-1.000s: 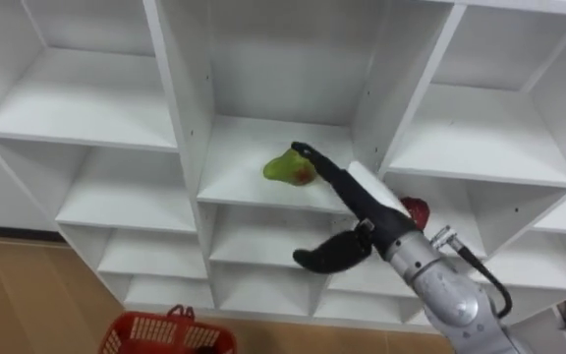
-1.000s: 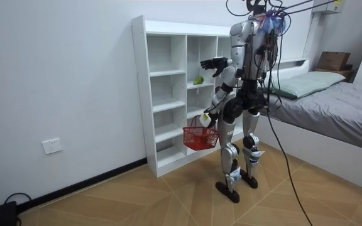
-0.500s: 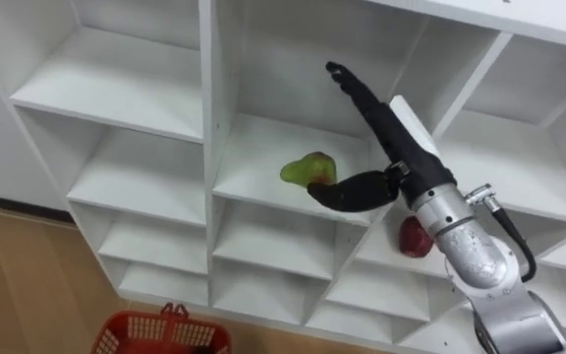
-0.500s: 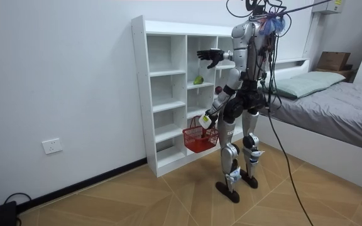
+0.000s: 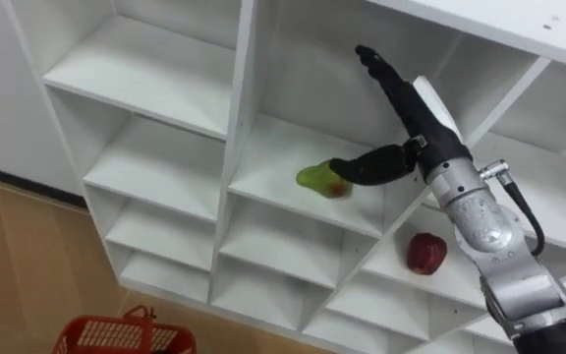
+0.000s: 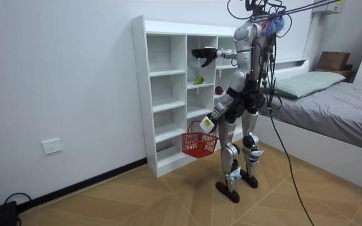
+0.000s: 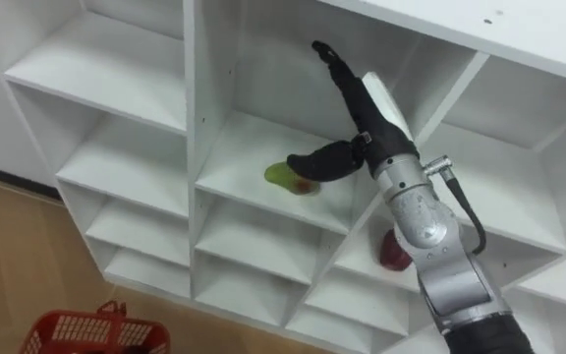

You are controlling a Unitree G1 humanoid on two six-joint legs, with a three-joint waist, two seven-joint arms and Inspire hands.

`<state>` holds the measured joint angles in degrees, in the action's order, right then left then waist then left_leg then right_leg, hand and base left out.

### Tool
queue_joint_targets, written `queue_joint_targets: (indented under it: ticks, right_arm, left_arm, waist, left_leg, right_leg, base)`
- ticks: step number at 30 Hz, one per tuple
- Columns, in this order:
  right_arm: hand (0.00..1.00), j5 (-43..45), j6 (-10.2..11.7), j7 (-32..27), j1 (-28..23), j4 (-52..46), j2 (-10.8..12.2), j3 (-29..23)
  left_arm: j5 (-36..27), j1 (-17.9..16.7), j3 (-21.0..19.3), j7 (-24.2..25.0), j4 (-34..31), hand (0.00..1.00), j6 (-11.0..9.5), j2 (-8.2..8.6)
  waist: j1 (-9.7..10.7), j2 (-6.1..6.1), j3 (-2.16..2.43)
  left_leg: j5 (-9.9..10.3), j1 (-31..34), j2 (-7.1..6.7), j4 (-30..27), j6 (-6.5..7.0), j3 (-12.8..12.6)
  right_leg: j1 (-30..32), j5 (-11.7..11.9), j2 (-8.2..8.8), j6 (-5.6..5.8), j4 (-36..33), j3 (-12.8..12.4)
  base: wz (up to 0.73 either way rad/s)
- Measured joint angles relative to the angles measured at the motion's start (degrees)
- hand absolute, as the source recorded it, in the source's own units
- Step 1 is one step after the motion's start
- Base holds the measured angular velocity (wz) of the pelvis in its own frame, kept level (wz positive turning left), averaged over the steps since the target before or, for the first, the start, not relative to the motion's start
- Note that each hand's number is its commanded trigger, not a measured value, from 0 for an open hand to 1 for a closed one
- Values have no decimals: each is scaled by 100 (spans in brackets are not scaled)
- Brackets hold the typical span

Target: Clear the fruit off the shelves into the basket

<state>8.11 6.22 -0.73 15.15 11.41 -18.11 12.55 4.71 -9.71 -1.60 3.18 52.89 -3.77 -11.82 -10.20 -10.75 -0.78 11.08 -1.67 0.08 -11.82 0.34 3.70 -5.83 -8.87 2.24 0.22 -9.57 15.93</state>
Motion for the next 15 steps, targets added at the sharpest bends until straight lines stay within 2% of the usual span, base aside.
queue_joint_targets:
  ticks: [3, 5, 7, 10, 15]
  right_arm:
    - [0, -198, -12, 0, 88, 316, -2, 0]
    - [0, -470, -10, 40, 158, 638, -6, 13]
    - [0, -685, -33, 66, 239, 905, -12, 9]
    - [0, -871, -141, 103, 338, 1123, -18, 6]
    - [0, -1267, -163, 144, 429, 1288, -46, 4]
  left_arm:
    - [0, 12, -41, 48, -3, 100, 107, -2]
    - [-2, 61, -49, 117, -3, 100, 139, -39]
    - [-1, 111, -49, 137, -4, 100, 140, -45]
    - [0, 123, -61, 156, -10, 100, 140, -51]
    - [-2, 167, -59, 242, -16, 100, 202, -80]
  waist:
    - [-31, -10, -8]
    - [-82, -61, -38]
    - [-111, -98, -49]
    - [-127, -138, -33]
    - [-121, -169, -16]
  left_leg:
    - [-2, 19, 2, -3, -6, 25]
    - [-8, 49, 4, -20, -16, 49]
    - [-6, 127, -5, -82, -18, 103]
    - [-6, 210, -27, -136, -16, 141]
    - [-7, 278, -48, -176, -15, 180]
  right_leg:
    - [-5, 0, -1, 0, 0, 71]
    - [2, 0, 2, 0, 0, 144]
    - [27, 0, 3, 0, -1, 157]
    - [63, 0, 12, 0, -3, 184]
    - [94, 0, 34, 0, -2, 284]
  base:
    - [5]
    - [5]
    - [15]
    - [11]
    - [5]
